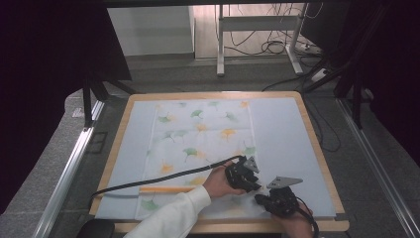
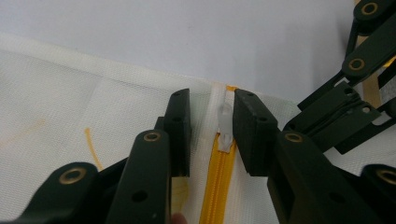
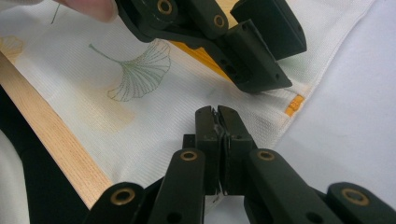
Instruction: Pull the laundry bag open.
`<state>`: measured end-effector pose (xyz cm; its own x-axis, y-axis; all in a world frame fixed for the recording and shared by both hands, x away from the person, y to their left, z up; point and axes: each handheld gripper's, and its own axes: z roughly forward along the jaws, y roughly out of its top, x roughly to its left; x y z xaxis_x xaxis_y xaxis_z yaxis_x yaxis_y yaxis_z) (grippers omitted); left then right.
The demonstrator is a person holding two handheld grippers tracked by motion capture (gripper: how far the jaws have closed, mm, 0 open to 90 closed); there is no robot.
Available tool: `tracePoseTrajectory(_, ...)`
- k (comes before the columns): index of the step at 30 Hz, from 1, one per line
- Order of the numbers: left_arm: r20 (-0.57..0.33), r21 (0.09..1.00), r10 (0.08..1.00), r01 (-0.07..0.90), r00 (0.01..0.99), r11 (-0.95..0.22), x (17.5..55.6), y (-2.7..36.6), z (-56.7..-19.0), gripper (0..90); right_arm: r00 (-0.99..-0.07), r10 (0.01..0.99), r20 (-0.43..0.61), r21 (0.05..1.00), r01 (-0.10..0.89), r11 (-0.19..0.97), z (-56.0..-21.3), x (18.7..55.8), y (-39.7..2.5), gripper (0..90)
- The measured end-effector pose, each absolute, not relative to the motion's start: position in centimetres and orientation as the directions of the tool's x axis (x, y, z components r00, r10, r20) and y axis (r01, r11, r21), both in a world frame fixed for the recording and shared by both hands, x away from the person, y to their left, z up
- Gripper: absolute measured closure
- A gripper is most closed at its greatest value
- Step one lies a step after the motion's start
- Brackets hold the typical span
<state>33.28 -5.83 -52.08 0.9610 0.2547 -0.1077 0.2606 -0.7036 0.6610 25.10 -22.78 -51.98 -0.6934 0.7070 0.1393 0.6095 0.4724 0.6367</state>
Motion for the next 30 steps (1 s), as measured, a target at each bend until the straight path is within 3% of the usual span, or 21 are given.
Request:
tracePoseTrajectory(10,-0.176,0.670,0.249,0.301,0.952,-0.678,33.8,-5.3,-52.3,76.3,-0.695,0.705,0.140,0.637,0.608,0.474,-52.0,25.1,-22.8,86.7)
tracePoseTrajectory(30,-0.156,0.668,0.263,0.298,0.952,-0.682,33.5,-5.8,-52.2,82.1,-0.655,0.745,0.125,0.632,0.631,0.449,-51.8,26.2,-23.0,88.7)
